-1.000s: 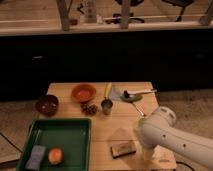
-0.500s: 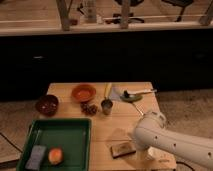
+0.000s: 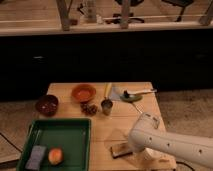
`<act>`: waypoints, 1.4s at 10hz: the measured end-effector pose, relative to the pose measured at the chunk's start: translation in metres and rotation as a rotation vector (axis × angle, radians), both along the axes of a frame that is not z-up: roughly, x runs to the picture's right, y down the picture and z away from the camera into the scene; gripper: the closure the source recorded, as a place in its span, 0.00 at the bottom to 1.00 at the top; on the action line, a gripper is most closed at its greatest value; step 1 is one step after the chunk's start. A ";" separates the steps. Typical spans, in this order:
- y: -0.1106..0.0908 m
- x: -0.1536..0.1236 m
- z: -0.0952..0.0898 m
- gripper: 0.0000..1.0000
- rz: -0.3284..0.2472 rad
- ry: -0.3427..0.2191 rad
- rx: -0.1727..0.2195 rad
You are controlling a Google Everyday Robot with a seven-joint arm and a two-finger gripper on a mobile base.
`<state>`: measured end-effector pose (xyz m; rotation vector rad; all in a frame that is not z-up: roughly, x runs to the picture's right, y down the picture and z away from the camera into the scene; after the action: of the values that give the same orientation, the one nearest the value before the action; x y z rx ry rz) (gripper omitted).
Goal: Place eraser in metal cup
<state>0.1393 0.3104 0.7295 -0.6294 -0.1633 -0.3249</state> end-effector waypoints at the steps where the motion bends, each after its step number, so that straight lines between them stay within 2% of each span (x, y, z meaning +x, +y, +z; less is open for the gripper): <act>1: 0.001 -0.001 0.002 0.20 -0.005 -0.005 -0.001; 14: 0.005 -0.002 0.012 0.21 -0.008 -0.027 -0.006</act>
<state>0.1373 0.3154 0.7414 -0.6322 -0.1872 -0.3411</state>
